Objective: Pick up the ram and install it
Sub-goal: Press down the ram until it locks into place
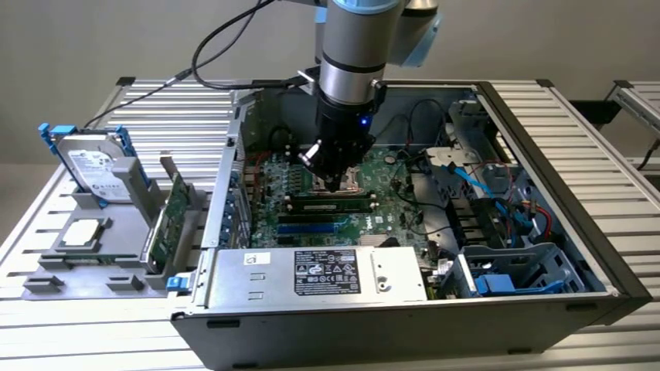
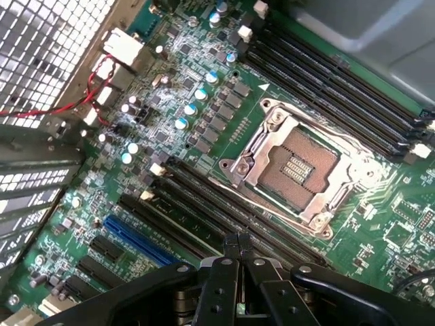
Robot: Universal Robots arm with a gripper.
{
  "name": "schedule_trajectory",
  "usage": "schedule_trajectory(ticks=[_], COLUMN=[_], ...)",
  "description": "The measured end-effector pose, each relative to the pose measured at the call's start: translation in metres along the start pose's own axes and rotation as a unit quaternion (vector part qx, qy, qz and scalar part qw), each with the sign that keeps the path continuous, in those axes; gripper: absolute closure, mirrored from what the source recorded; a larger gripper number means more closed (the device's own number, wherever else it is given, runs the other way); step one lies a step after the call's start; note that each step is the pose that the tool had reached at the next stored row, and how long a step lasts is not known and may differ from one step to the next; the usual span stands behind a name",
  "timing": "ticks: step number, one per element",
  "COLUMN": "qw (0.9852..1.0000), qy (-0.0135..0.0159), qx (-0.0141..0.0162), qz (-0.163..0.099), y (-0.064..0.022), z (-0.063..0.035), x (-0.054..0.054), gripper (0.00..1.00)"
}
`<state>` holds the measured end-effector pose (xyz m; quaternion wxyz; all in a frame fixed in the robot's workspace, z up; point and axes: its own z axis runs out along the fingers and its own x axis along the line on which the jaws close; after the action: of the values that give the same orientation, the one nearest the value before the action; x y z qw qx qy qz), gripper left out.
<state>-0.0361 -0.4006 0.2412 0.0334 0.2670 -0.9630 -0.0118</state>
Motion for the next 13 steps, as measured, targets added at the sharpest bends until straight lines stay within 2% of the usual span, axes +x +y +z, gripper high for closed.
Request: schedule_trajectory(ticks=[6, 13], qw=[0.9989, 0.9953], qy=[-0.002, -0.005], qx=[-0.0027, -0.0051], qz=[0.047, 0.097], y=[0.0, 0.0], z=[0.0, 0.0], x=[0.0, -0.0001], gripper=[0.89, 0.89])
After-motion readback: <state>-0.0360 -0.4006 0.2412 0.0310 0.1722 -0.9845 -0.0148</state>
